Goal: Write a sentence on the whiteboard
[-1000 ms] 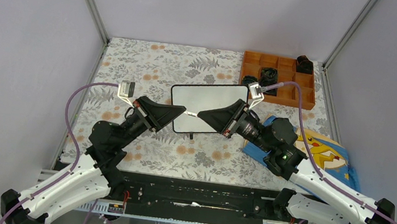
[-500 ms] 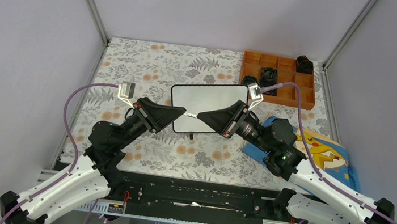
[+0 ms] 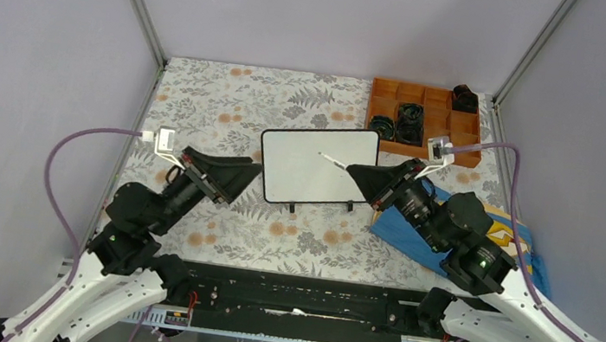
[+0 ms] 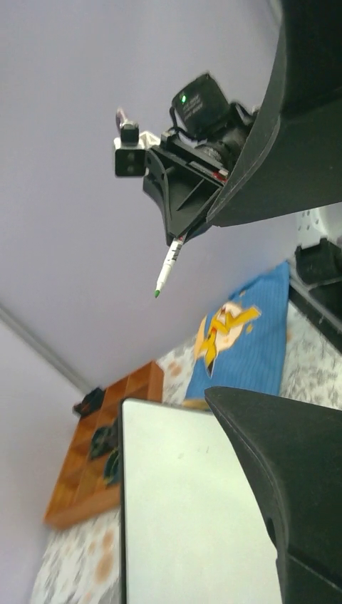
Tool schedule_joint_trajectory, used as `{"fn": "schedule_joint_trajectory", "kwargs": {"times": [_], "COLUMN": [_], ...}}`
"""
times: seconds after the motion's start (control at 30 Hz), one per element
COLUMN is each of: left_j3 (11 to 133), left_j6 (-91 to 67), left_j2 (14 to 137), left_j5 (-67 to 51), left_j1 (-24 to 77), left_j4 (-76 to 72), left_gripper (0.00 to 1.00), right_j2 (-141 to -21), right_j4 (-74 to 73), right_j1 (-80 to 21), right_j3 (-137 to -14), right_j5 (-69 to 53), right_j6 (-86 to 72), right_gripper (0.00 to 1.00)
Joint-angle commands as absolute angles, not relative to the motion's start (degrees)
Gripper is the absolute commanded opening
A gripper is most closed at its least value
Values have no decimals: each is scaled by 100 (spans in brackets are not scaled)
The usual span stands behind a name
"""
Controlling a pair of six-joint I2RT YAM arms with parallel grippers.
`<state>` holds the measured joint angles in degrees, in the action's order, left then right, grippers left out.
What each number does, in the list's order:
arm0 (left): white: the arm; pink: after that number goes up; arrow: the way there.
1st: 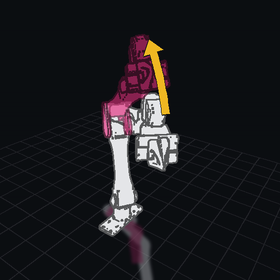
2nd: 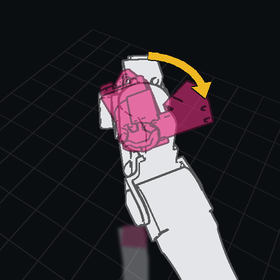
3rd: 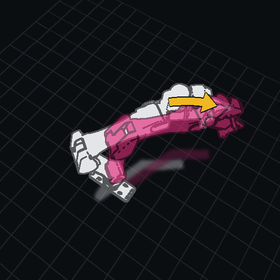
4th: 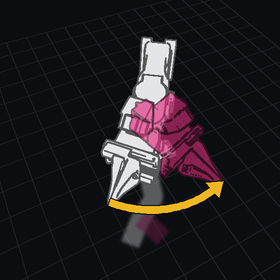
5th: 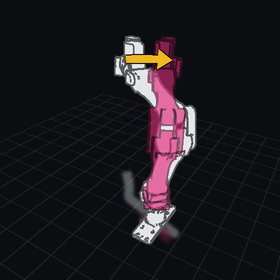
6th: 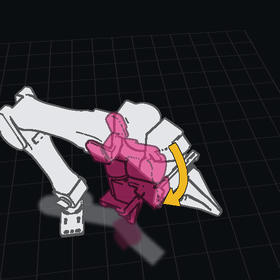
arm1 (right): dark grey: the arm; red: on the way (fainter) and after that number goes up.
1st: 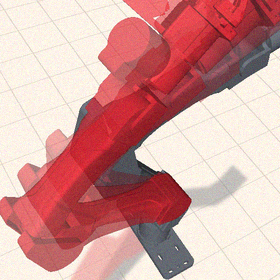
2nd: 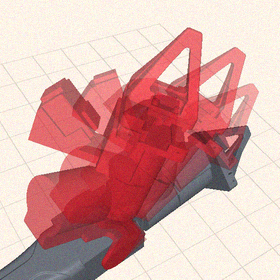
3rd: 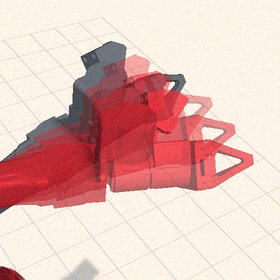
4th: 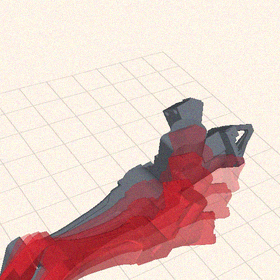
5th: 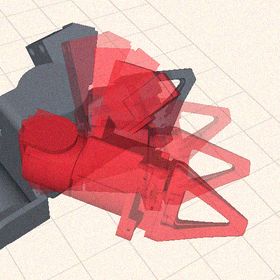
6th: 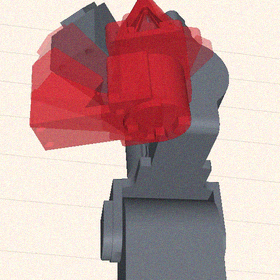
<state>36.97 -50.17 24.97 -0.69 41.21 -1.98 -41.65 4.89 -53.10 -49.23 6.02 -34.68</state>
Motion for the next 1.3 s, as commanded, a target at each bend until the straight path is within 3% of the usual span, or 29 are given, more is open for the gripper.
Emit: {"fn": "schedule_joint_trajectory", "kwargs": {"times": [0.0,0.17,0.33,0.9,1.1,1.27], "left_j3": [4126,4226,4240,4047,4357,4179], "left_j6": [-3724,-3638,-3783,-3662,-3232,-2979], "left_j2": [2362,2621,3001,4383,4823,4940], "left_j5": [657,1122,1333,2252,1896,1343], "left_j1": [4144,4148,4148,4144,4138,4135], "left_j4": [1434,1998,1940,863,848,729], "left_gripper": [89,91,91,94,96,97], "right_j2": [-4119,-4370,-4660,-4597,-4681,-4927], "right_j4": [-808,-1392,-1487,-138,329,36], "right_j1": [-5293,-5296,-5299,-5283,-5201,-5202], "right_j3": [-5181,-5141,-5181,-4320,-4185,-4377], "right_j5": [2226,3513,3950,2215,1725,2053], "right_j6": [-2622,-2559,-2855,-2437,-2323,-2350], "right_gripper": [0,0,0,0,0,0]}}
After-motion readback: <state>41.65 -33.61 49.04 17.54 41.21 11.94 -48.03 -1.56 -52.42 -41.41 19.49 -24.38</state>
